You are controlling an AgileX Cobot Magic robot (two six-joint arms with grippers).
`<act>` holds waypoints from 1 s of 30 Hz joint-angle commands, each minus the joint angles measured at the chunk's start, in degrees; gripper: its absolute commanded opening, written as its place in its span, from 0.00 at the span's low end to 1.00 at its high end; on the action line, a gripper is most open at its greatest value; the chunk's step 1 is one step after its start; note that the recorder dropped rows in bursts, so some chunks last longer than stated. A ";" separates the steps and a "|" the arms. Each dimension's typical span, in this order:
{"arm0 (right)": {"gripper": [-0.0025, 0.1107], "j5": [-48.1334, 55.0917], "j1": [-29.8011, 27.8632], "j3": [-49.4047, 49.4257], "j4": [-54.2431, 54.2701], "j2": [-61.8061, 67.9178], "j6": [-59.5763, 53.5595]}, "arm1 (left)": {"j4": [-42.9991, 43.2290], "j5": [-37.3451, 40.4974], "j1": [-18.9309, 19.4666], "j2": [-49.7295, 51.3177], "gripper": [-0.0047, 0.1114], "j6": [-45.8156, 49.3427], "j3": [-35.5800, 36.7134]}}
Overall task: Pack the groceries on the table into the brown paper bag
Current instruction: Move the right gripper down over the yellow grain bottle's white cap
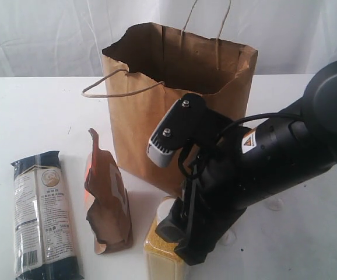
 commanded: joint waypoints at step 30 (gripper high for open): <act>0.63 -6.88 0.25 -0.10 -0.29 -5.05 40.70 | -0.45 0.00 0.08 -0.25 0.04 0.00 0.23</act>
